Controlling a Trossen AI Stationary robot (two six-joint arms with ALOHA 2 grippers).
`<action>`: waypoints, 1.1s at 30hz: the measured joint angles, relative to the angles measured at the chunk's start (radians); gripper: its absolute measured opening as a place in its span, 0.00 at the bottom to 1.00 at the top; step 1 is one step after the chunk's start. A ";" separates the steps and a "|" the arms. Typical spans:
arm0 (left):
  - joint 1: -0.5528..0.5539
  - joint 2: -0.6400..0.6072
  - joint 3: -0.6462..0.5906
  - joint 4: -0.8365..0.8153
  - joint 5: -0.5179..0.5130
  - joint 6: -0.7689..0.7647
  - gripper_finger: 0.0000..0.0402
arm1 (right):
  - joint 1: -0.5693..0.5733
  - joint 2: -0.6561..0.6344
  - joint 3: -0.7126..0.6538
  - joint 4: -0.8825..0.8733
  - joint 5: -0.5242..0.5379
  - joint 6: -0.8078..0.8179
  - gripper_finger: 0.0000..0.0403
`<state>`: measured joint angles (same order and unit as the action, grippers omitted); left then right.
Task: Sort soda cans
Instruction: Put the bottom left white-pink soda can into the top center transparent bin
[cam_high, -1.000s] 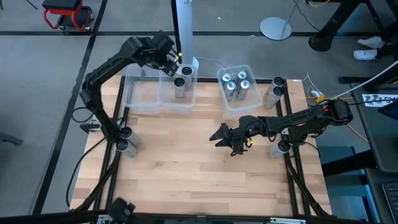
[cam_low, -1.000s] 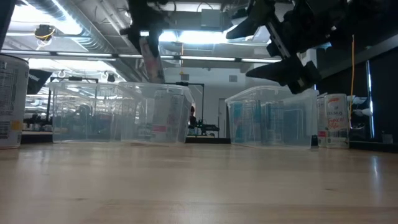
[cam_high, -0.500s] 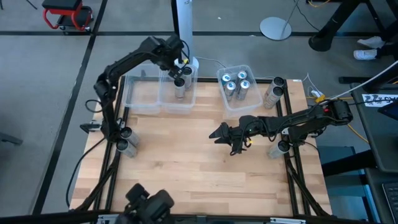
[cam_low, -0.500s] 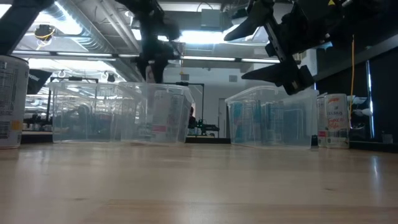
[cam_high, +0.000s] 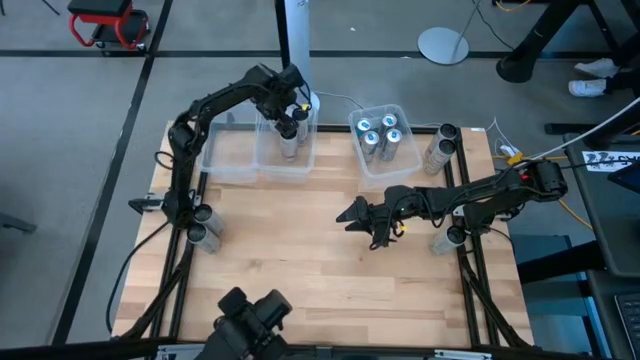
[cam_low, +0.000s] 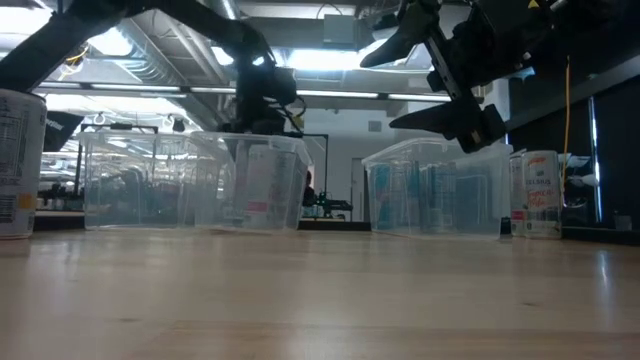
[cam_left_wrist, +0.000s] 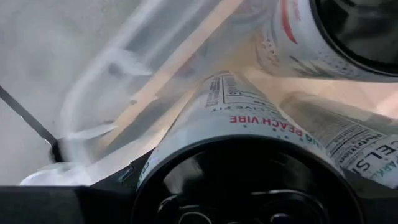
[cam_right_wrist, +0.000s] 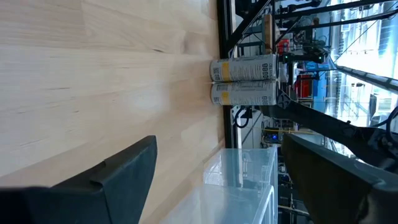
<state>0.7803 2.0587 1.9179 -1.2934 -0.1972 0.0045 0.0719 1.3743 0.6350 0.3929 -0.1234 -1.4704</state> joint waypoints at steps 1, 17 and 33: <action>-0.001 0.007 0.000 0.001 0.000 0.001 0.61 | 0.000 0.000 0.000 0.000 0.000 0.000 0.85; 0.005 0.020 -0.026 0.036 0.010 0.033 0.71 | 0.000 0.003 0.000 -0.001 0.000 0.000 0.85; 0.007 0.018 0.136 -0.142 -0.026 0.055 0.72 | 0.000 0.004 0.000 0.000 0.000 0.000 0.85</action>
<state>0.7870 2.0767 2.0539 -1.4349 -0.2230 0.0591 0.0719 1.3780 0.6350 0.3931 -0.1238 -1.4704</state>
